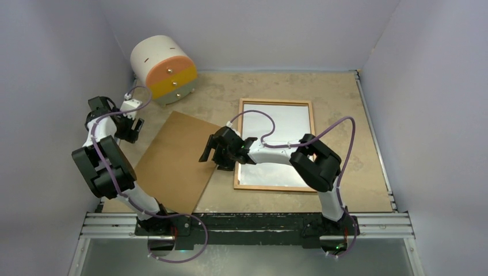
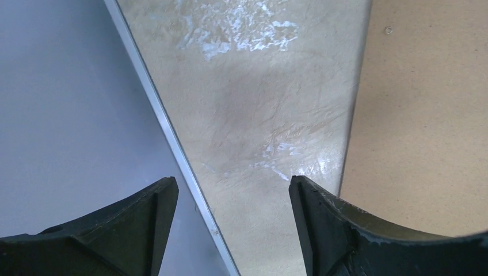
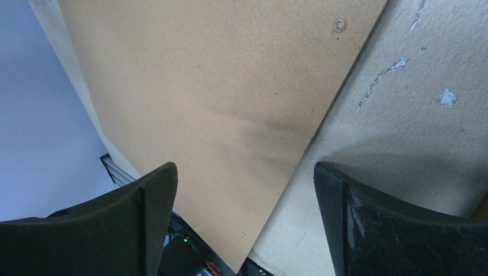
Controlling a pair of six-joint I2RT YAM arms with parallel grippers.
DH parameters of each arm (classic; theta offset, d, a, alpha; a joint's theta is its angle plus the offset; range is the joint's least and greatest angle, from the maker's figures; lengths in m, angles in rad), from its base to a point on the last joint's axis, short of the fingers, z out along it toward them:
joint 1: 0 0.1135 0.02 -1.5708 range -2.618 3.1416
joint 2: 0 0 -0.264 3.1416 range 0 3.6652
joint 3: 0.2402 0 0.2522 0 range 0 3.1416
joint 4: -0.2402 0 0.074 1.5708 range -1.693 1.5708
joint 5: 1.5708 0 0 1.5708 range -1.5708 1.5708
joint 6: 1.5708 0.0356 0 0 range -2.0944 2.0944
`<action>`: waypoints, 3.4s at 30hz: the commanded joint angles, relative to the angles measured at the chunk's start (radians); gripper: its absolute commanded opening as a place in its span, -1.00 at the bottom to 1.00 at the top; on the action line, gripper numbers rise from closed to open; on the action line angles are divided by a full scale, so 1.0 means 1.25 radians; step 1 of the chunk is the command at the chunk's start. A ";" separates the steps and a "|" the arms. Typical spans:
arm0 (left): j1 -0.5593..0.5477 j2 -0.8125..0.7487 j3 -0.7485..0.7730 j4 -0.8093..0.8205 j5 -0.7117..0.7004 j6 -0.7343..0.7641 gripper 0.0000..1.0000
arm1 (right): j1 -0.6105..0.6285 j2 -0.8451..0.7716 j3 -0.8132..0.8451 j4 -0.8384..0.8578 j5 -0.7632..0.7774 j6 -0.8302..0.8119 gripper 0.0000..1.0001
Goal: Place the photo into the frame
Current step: Turn over the photo frame item at the center of the board.
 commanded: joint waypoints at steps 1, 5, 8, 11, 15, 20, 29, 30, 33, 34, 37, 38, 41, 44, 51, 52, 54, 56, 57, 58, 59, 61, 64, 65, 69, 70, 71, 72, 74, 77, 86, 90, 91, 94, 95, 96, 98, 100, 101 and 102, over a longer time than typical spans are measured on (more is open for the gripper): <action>0.007 -0.006 -0.033 0.043 -0.013 -0.007 0.48 | 0.001 0.013 -0.011 -0.058 0.003 0.010 0.81; 0.007 0.019 -0.097 0.089 -0.034 0.009 0.48 | 0.001 0.013 -0.014 -0.060 0.014 0.019 0.82; 0.001 0.032 -0.135 0.112 -0.040 0.019 0.49 | 0.001 0.010 -0.028 -0.053 0.026 0.035 0.83; -0.016 0.041 -0.172 0.140 -0.059 0.022 0.49 | 0.001 -0.008 -0.055 -0.054 0.041 0.065 0.83; -0.049 0.046 -0.212 0.166 -0.080 0.022 0.49 | 0.005 -0.040 -0.079 -0.074 0.059 0.087 0.84; -0.108 0.032 -0.239 0.139 -0.069 0.015 0.50 | 0.016 -0.037 -0.061 -0.101 0.059 0.099 0.85; -0.157 0.056 -0.241 0.052 -0.011 0.021 0.49 | 0.017 0.030 -0.049 0.019 0.000 0.144 0.84; -0.157 0.061 -0.241 0.047 -0.011 0.025 0.49 | 0.018 0.035 -0.041 0.031 -0.002 0.150 0.84; -0.157 0.069 -0.242 0.035 -0.011 0.036 0.49 | 0.014 0.021 -0.045 0.105 -0.014 0.181 0.82; -0.157 0.069 -0.242 0.032 -0.010 0.040 0.49 | 0.013 0.004 -0.055 0.143 -0.016 0.189 0.80; -0.158 0.069 -0.238 0.019 -0.003 0.048 0.49 | 0.008 -0.064 -0.098 0.284 -0.021 0.200 0.75; -0.160 0.069 -0.235 0.014 0.000 0.048 0.49 | 0.007 -0.084 -0.113 0.350 -0.031 0.203 0.72; -0.165 0.066 -0.228 0.000 0.009 0.051 0.49 | 0.005 -0.124 -0.132 0.508 -0.073 0.199 0.63; -0.168 0.063 -0.222 -0.020 0.027 0.056 0.49 | 0.005 -0.131 -0.133 0.601 -0.096 0.190 0.61; -0.173 0.071 -0.204 -0.068 0.068 0.061 0.48 | 0.006 -0.137 -0.188 0.787 -0.124 0.228 0.52; -0.173 0.071 -0.200 -0.077 0.074 0.064 0.48 | 0.006 -0.144 -0.184 0.774 -0.119 0.212 0.52; -0.174 0.073 -0.190 -0.097 0.089 0.066 0.49 | 0.006 -0.161 -0.170 0.712 -0.093 0.178 0.52; -0.178 0.068 -0.180 -0.114 0.103 0.066 0.48 | 0.006 -0.172 -0.155 0.613 -0.080 0.159 0.48; -0.179 0.064 -0.175 -0.121 0.111 0.066 0.48 | 0.005 -0.179 -0.155 0.579 -0.074 0.156 0.45; -0.179 0.059 -0.171 -0.126 0.118 0.067 0.48 | 0.006 -0.188 -0.161 0.552 -0.061 0.156 0.38; -0.180 0.054 -0.167 -0.131 0.123 0.067 0.48 | 0.005 -0.205 -0.163 0.509 -0.045 0.155 0.28; -0.180 0.046 -0.149 -0.148 0.137 0.066 0.49 | 0.006 -0.230 -0.153 0.402 -0.012 0.144 0.06; -0.180 0.014 -0.109 -0.171 0.170 0.065 0.55 | 0.002 -0.261 -0.135 0.229 0.035 0.145 -0.27; -0.180 0.003 -0.088 -0.181 0.183 0.066 0.60 | -0.001 -0.265 -0.131 0.200 0.041 0.146 -0.34; -0.180 -0.061 0.007 -0.223 0.249 0.065 0.86 | -0.031 -0.278 -0.102 0.096 0.034 0.144 -0.80; -0.180 -0.082 0.033 -0.230 0.270 0.066 0.89 | -0.042 -0.287 -0.100 0.091 0.028 0.141 -0.88; -0.180 -0.104 0.058 -0.243 0.297 0.071 0.92 | -0.058 -0.301 -0.098 0.091 0.021 0.135 -0.94; -0.180 -0.125 0.089 -0.256 0.330 0.076 0.93 | -0.073 -0.312 -0.094 0.088 0.019 0.131 -0.99; -0.180 -0.164 0.147 -0.292 0.408 0.102 0.95 | -0.109 -0.329 -0.074 0.081 0.004 0.116 -1.00; -0.180 -0.223 0.219 -0.343 0.531 0.166 0.97 | -0.171 -0.351 -0.038 0.064 -0.041 0.104 -1.00; -0.190 -0.441 0.154 -0.412 0.747 0.490 1.00 | -0.353 -0.431 -0.043 0.088 -0.195 0.183 -1.00; -0.246 -0.509 0.085 -0.341 0.720 0.517 1.00 | -0.388 -0.447 -0.043 0.102 -0.237 0.226 -1.00; -0.261 -0.518 0.067 -0.320 0.707 0.519 1.00 | -0.394 -0.448 -0.044 0.108 -0.247 0.240 -1.00; -0.320 -0.541 0.035 -0.266 0.668 0.522 1.00 | -0.398 -0.448 -0.050 0.142 -0.270 0.273 -1.00; -0.342 -0.543 0.028 -0.252 0.657 0.522 0.98 | -0.398 -0.448 -0.052 0.150 -0.274 0.275 -1.00; -0.368 -0.547 0.025 -0.240 0.644 0.521 0.97 | -0.398 -0.448 -0.053 0.160 -0.277 0.278 -1.00; -0.432 -0.550 0.023 -0.220 0.604 0.518 0.94 | -0.398 -0.450 -0.062 0.173 -0.279 0.290 -1.00; -0.502 -0.551 0.023 -0.219 0.545 0.531 0.91 | -0.398 -0.457 -0.076 0.191 -0.277 0.308 -1.00; -0.534 -0.551 0.023 -0.219 0.507 0.534 0.89 | -0.397 -0.458 -0.082 0.198 -0.275 0.316 -1.00; -0.559 -0.549 0.021 -0.219 0.481 0.539 0.86 | -0.398 -0.459 -0.085 0.204 -0.273 0.320 -1.00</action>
